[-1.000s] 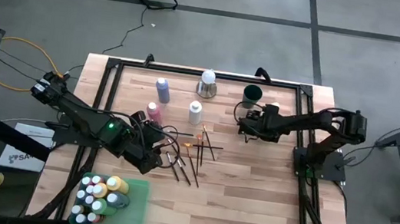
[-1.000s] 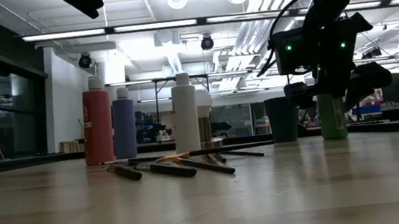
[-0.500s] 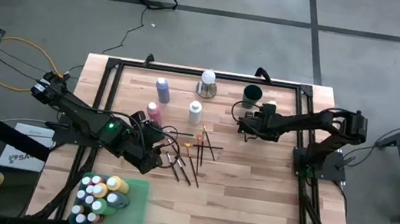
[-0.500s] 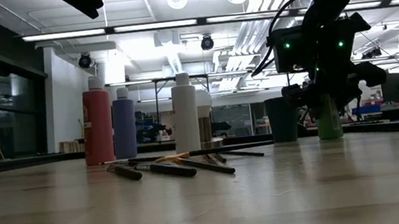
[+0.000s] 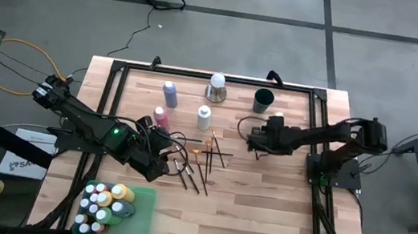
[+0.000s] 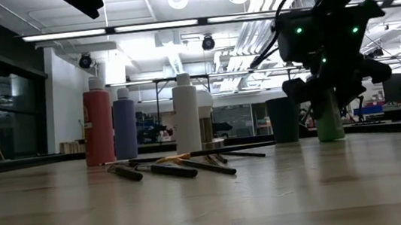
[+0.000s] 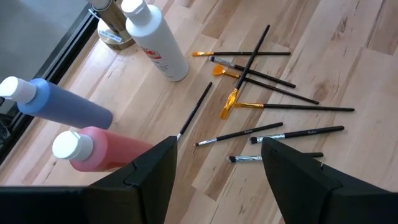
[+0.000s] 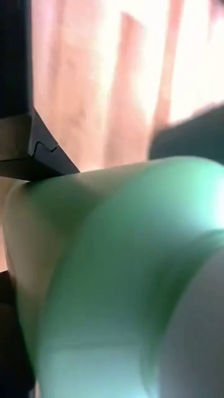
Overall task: Pick & Place Paint Supplies
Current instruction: Put the green paint bottle into the green bin
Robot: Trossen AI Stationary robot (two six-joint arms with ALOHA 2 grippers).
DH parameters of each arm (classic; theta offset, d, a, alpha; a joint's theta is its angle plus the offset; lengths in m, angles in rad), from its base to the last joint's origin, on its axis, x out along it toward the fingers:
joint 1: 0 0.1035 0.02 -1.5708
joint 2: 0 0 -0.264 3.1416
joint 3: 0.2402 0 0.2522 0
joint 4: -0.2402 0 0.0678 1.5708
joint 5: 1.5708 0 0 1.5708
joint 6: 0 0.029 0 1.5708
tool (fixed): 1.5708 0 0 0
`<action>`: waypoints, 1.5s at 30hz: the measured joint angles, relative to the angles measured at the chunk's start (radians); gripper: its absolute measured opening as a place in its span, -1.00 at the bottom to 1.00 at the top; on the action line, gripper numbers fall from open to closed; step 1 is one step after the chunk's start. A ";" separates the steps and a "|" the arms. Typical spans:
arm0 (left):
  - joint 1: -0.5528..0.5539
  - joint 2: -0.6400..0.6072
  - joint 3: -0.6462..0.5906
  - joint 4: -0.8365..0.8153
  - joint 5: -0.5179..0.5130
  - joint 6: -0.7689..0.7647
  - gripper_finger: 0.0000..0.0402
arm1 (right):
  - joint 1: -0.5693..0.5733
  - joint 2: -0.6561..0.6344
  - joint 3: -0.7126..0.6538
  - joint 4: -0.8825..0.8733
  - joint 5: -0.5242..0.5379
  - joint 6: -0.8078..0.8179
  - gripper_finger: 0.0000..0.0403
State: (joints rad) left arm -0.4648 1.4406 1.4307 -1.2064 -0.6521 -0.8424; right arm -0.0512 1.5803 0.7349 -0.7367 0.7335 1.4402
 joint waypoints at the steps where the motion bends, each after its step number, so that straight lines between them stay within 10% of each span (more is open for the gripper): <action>1: 0.000 0.000 0.000 0.000 0.001 0.000 0.13 | 0.024 0.000 0.000 -0.003 -0.005 0.011 -0.17; 10: 0.000 0.000 0.000 0.007 0.029 0.034 0.13 | 0.281 -0.040 0.042 -0.006 -0.057 0.012 -0.18; 18: 0.000 0.001 0.011 0.128 0.073 0.262 0.13 | 0.406 -0.171 0.133 0.130 -0.144 -0.367 -0.18; 27: 0.097 0.001 0.143 0.275 0.126 0.559 0.13 | 0.387 -0.204 0.237 0.380 -0.395 -0.717 -0.19; 45: 0.405 0.011 0.232 0.526 0.594 0.742 0.13 | 0.280 -0.160 0.435 0.432 -0.492 -1.079 -0.17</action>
State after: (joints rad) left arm -0.0593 1.4521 1.6623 -0.6802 -0.0583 -0.1002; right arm 0.2290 1.4205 1.1704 -0.3044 0.2419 0.3608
